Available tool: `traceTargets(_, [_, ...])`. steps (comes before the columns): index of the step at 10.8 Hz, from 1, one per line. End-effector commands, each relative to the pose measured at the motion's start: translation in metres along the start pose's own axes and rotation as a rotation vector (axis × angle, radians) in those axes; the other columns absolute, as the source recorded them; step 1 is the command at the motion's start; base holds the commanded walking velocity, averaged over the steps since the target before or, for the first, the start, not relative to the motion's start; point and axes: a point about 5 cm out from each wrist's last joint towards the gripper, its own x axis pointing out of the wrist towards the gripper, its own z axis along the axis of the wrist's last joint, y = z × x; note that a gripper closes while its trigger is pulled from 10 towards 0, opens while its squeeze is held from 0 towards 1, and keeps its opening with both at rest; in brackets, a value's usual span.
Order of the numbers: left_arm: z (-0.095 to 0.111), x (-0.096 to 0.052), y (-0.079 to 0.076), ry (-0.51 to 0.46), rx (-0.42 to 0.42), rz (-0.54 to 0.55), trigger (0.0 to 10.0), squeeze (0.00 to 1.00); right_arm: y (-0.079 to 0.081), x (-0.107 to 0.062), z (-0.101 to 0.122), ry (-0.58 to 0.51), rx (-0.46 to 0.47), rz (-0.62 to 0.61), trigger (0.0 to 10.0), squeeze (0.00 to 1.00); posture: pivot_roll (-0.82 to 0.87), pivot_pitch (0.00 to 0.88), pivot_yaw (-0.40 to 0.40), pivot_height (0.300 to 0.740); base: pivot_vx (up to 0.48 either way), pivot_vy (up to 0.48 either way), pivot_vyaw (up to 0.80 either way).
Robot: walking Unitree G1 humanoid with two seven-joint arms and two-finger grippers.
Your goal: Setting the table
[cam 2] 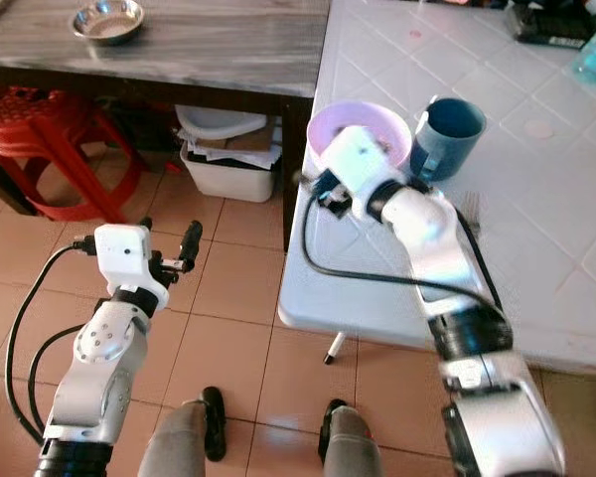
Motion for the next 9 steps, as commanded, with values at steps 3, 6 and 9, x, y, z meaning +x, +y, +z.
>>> traceTargets(3, [-0.007, -0.003, 0.002, 0.039, -0.003, 0.002, 10.0, 0.0, 0.002, -0.001, -0.013, 0.104, 0.002, 0.073, 6.2, 0.0, -0.04, 0.207, 0.002, 0.74, 0.0, 0.0, 0.0])
traceTargets(6, [-0.007, -0.002, 0.001, 0.044, -0.007, -0.013, 10.0, 0.0, 0.002, -0.005, -0.019, 0.17, -0.043, 0.121, 0.0, 0.0, -0.05, 0.206, 0.005, 0.74, 0.0, 0.0, 0.0])
traceTargets(9, [-0.006, -0.002, 0.001, 0.054, -0.003, -0.037, 10.0, 0.0, 0.0, -0.009, -0.027, 0.242, -0.025, 0.113, 0.0, 0.0, -0.04, 0.21, 0.004, 0.74, 0.0, 0.0, 0.0])
